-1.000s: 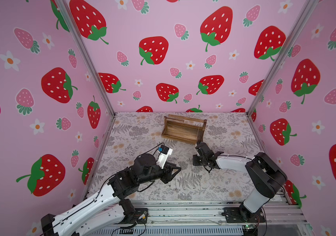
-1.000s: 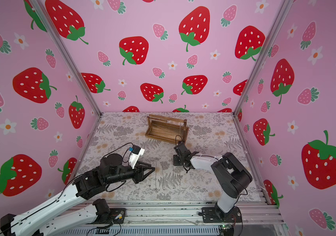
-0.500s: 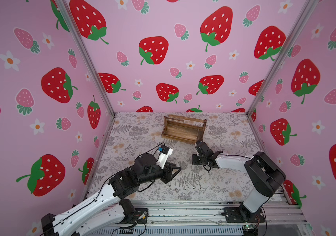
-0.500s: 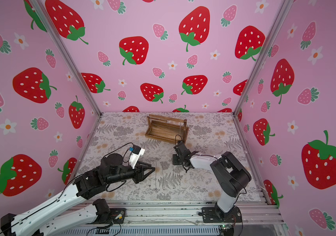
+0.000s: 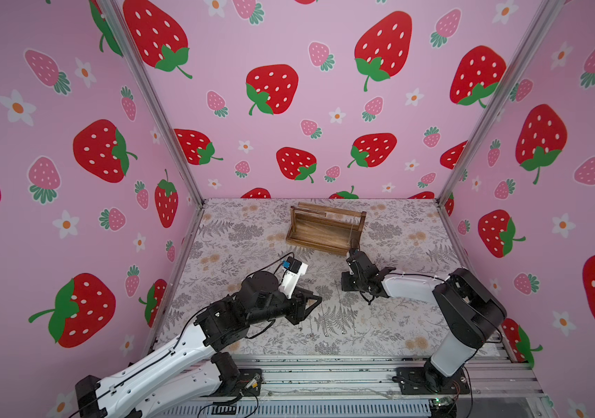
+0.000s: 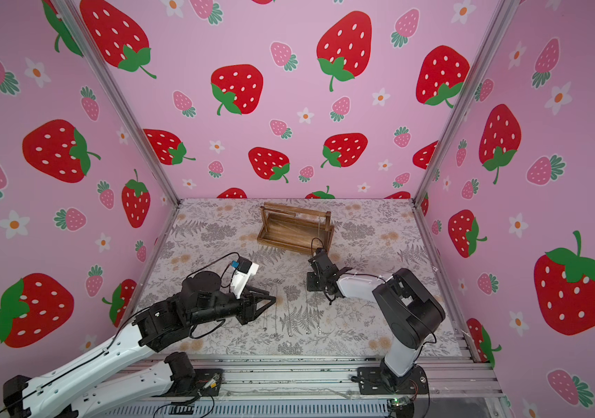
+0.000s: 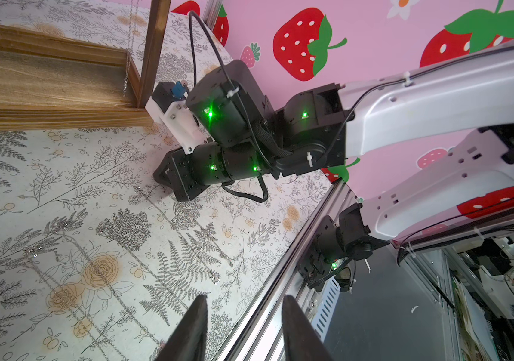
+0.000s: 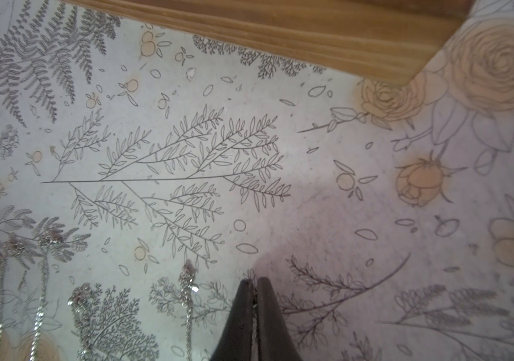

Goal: Take the necklace off the jewelry display stand
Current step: Place the necklace at the center of the board.

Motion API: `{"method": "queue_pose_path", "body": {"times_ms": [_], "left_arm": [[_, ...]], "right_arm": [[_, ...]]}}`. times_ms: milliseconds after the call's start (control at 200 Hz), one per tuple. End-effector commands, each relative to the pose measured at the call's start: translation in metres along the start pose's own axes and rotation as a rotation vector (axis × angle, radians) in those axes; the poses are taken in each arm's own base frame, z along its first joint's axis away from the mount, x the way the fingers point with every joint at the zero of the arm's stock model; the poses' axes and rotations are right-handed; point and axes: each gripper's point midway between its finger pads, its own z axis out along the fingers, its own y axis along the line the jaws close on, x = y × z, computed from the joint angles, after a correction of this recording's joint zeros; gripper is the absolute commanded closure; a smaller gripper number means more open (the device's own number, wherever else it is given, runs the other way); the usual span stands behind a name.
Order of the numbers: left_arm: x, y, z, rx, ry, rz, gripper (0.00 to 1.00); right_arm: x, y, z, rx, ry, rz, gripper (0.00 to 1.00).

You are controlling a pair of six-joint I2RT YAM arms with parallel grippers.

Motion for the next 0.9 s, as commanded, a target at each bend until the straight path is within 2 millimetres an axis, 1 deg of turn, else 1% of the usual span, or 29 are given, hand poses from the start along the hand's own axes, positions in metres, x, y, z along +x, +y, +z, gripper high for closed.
{"method": "queue_pose_path", "body": {"times_ms": [0, 175, 215, 370, 525, 790, 895], "left_arm": [[-0.005, -0.004, -0.002, 0.011, -0.008, 0.012, 0.59], [-0.004, -0.004, -0.001, 0.011, -0.006, 0.012, 0.59], [-0.004, -0.004, -0.001, 0.011, -0.006, 0.012, 0.59], [-0.004, -0.004, -0.001, 0.011, -0.006, 0.011, 0.59], [-0.003, -0.004, 0.000, 0.013, -0.005, 0.010, 0.59], [-0.003, -0.005, 0.000, 0.019, -0.006, 0.004, 0.60], [-0.004, -0.005, 0.000, 0.018, -0.007, 0.002, 0.59]], "right_arm": [[0.021, -0.018, 0.004, 0.064, 0.074, -0.003, 0.91], [0.021, -0.016, 0.004, 0.053, 0.071, -0.002, 0.91], [0.020, -0.015, 0.003, 0.045, 0.068, -0.004, 0.89], [0.015, -0.012, -0.002, 0.019, 0.037, -0.005, 0.85], [0.006, -0.009, -0.012, -0.014, -0.015, -0.014, 0.82], [-0.007, -0.002, -0.036, -0.110, -0.127, -0.008, 0.82], [-0.010, -0.002, -0.043, -0.126, -0.155, -0.002, 0.82]]}}
